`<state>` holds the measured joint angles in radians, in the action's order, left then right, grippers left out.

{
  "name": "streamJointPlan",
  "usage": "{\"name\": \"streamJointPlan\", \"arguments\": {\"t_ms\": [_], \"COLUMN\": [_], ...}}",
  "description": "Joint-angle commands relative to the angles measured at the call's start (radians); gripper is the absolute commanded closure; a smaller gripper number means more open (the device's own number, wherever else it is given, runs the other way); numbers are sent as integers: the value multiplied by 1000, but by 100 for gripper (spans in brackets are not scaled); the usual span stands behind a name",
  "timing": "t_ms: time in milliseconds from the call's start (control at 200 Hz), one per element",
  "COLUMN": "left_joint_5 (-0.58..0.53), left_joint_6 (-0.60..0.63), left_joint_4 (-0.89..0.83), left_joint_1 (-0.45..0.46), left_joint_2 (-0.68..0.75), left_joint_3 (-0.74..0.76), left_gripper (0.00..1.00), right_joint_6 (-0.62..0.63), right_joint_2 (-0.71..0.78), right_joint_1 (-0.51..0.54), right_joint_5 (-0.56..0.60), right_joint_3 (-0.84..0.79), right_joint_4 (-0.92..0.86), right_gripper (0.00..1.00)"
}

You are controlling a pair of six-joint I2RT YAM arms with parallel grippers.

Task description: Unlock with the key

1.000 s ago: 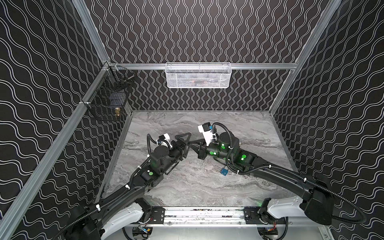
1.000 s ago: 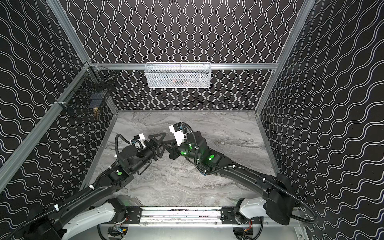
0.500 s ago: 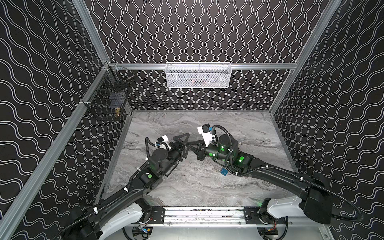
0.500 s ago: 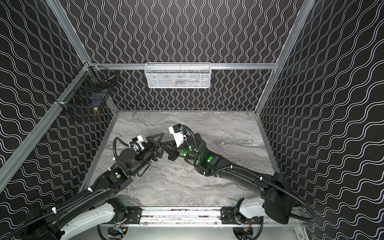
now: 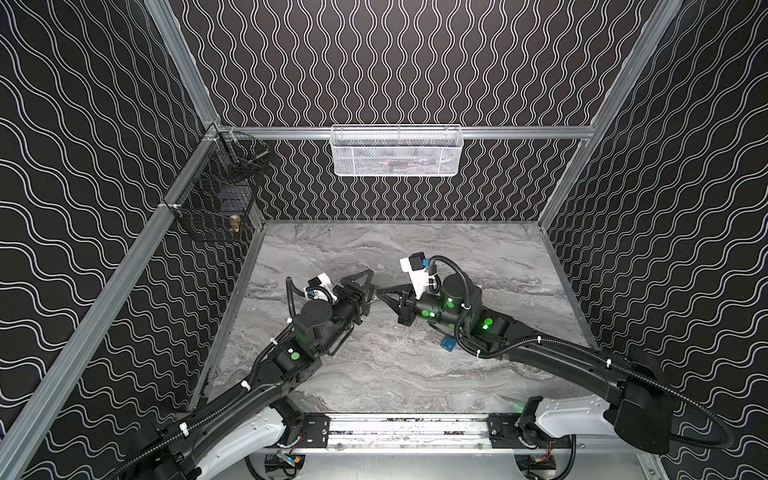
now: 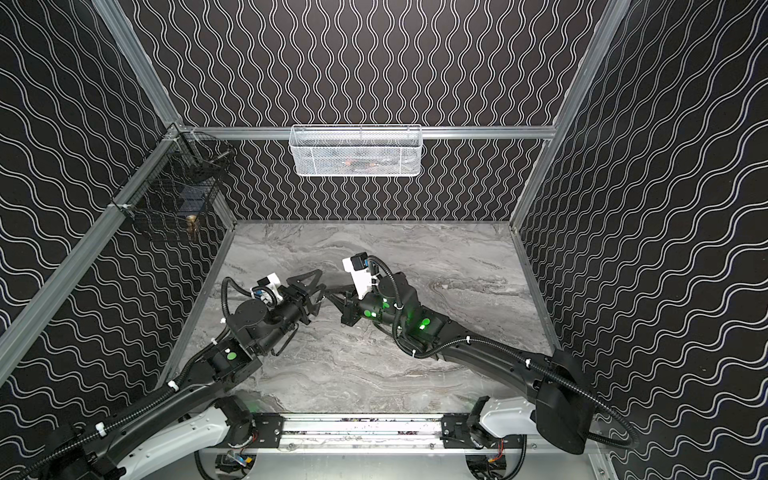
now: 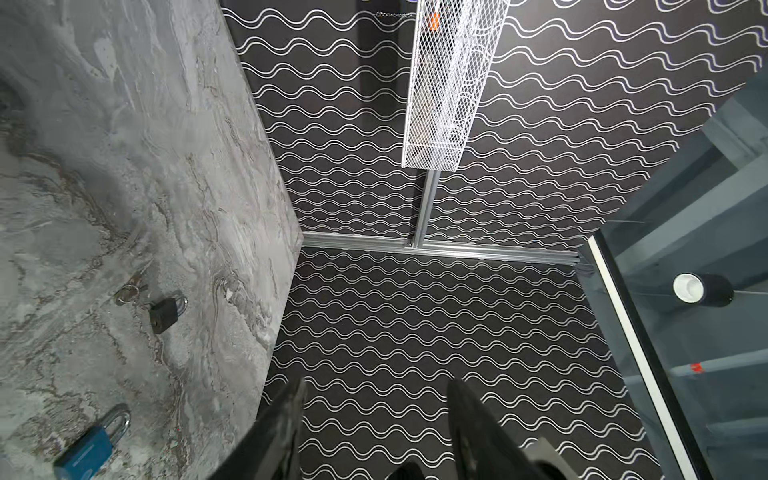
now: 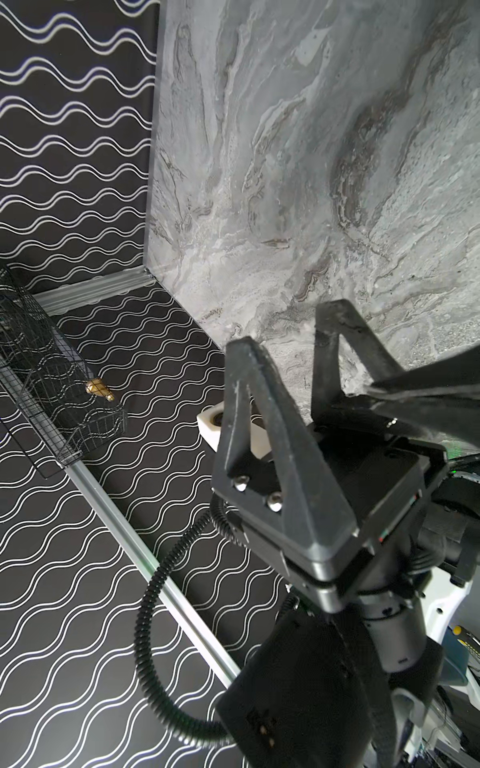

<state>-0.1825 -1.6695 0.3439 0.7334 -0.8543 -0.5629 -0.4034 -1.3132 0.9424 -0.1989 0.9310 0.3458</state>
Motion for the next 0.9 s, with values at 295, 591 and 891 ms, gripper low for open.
{"name": "streamJointPlan", "arguments": {"t_ms": [295, 591, 891], "left_joint_5": [-1, 1, -12], "left_joint_6": [-36, -61, -63], "left_joint_4": [1, 24, 4], "left_joint_1": [0, 0, 0], "left_joint_2": [1, -8, 4], "left_joint_3": [-15, -14, -19], "left_gripper": [35, 27, 23], "right_joint_6": [55, 83, 99], "right_joint_2": [-12, -69, -86], "right_joint_1": [3, 3, 2], "right_joint_5": [-4, -9, -22], "right_joint_3": [-9, 28, 0], "right_joint_4": [141, 219, 255], "right_gripper": [100, 100, 100]}}
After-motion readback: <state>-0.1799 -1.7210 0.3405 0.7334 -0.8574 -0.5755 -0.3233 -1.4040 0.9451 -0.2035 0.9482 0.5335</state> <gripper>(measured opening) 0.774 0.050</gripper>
